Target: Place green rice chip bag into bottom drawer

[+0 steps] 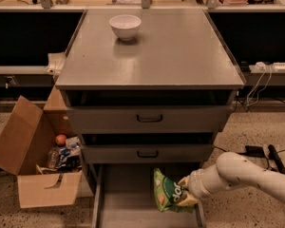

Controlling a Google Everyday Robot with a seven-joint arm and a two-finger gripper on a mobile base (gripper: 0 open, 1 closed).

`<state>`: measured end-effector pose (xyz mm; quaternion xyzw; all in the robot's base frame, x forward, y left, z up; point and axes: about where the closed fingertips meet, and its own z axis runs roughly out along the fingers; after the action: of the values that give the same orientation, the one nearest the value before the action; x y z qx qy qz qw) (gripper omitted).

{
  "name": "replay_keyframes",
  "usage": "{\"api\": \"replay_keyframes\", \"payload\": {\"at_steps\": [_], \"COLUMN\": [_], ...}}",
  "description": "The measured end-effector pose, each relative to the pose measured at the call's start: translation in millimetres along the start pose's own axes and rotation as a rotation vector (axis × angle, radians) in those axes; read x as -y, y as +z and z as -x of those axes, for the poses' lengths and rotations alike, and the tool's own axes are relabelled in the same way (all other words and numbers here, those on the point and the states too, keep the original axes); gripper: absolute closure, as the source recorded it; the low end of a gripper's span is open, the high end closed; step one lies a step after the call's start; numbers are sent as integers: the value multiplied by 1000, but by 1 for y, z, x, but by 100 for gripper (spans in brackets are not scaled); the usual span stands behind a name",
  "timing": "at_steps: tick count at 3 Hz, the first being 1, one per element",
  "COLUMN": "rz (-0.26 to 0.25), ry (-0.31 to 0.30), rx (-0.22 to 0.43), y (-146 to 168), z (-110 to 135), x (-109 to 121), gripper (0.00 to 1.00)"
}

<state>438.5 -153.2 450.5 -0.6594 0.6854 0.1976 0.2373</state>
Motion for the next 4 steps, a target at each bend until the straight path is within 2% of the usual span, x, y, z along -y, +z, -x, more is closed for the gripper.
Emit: {"api": "replay_keyframes", "payload": {"at_steps": [1, 2, 3, 4], "rz": [13, 39, 39, 4], "ry": [91, 192, 192, 235], "rx": [3, -21, -21, -7], "y": [46, 96, 96, 102], "z": [-38, -84, -84, -94], "x": [2, 6, 6, 8], "gripper": [100, 100, 100, 100]}}
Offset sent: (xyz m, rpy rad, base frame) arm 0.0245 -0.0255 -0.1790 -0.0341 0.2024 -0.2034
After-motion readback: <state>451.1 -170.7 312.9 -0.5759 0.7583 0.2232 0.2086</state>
